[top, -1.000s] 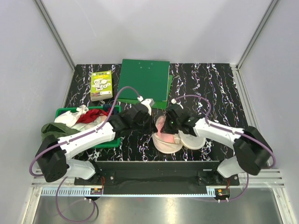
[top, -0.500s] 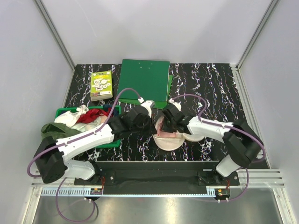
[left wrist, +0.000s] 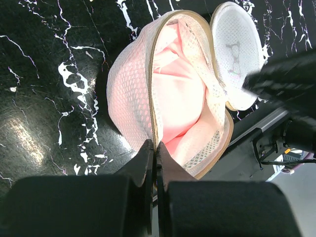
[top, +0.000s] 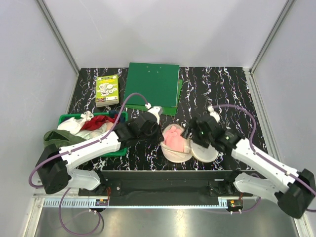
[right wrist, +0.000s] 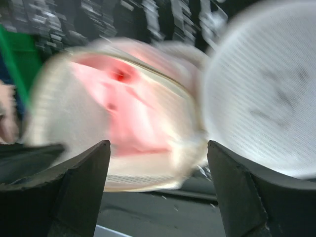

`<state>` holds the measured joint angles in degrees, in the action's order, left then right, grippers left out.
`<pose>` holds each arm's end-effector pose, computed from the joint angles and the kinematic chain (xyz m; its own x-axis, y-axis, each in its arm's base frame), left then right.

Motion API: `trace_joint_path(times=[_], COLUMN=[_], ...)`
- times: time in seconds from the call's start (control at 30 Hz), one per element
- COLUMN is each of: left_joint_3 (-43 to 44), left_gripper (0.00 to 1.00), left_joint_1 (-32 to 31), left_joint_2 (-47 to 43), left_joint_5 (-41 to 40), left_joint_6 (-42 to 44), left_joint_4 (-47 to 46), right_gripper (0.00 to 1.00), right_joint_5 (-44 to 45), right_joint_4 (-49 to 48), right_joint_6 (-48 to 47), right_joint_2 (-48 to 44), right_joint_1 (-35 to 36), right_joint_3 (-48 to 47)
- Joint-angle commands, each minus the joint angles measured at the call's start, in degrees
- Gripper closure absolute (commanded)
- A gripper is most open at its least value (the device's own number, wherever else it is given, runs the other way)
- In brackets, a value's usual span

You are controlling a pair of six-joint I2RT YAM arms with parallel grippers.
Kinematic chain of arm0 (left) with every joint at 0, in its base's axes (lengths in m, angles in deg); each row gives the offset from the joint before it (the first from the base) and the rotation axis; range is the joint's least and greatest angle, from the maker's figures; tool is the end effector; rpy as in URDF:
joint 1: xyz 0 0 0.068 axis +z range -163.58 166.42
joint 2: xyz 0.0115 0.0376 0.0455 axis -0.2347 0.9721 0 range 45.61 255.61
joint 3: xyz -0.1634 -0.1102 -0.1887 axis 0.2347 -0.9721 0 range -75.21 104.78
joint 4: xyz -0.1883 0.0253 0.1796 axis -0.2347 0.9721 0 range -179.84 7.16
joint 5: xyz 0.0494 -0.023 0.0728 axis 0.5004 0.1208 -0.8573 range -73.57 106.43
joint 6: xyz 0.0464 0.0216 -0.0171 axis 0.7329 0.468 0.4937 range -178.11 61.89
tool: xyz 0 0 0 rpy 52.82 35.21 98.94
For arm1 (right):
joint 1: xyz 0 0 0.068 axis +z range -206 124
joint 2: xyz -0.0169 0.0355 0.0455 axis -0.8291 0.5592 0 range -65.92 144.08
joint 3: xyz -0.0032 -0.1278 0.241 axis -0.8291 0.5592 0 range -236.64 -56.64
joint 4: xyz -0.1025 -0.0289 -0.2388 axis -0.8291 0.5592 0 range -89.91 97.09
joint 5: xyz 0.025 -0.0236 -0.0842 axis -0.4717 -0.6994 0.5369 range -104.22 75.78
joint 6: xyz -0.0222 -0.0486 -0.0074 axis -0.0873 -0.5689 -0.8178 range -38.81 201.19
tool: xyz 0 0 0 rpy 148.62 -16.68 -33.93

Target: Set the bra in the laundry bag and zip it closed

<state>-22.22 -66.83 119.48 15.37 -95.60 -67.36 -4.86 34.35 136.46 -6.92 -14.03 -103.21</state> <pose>0.1660 -0.2213 0.2607 -0.8086 0.0659 -0.5847 0.3793 0.8180 -0.4324 0.1608 0.1368 0.2662 -0.7823 0.3870 -0.4881 0.1160 0.8604 0.4962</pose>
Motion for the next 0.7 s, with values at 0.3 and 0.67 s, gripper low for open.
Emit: trace_joint_path(times=[0.3, 0.67], left_joint_3=[0.18, 0.18], left_gripper=[1.00, 1.00], left_joint_1=[-0.27, -0.27], left_joint_2=[-1.27, -2.32], left_joint_5=[0.62, 0.71], left_joint_6=[0.23, 0.14], left_joint_4=[-1.83, -1.82], right_gripper=[0.32, 0.48], right_joint_5=[-4.87, -4.10], right_joint_4=[-6.65, -16.51], right_joint_6=[15.04, 17.95], right_joint_2=[-9.70, -6.79], right_joint_1=[-0.14, 0.74], right_joint_3=[17.47, 19.76])
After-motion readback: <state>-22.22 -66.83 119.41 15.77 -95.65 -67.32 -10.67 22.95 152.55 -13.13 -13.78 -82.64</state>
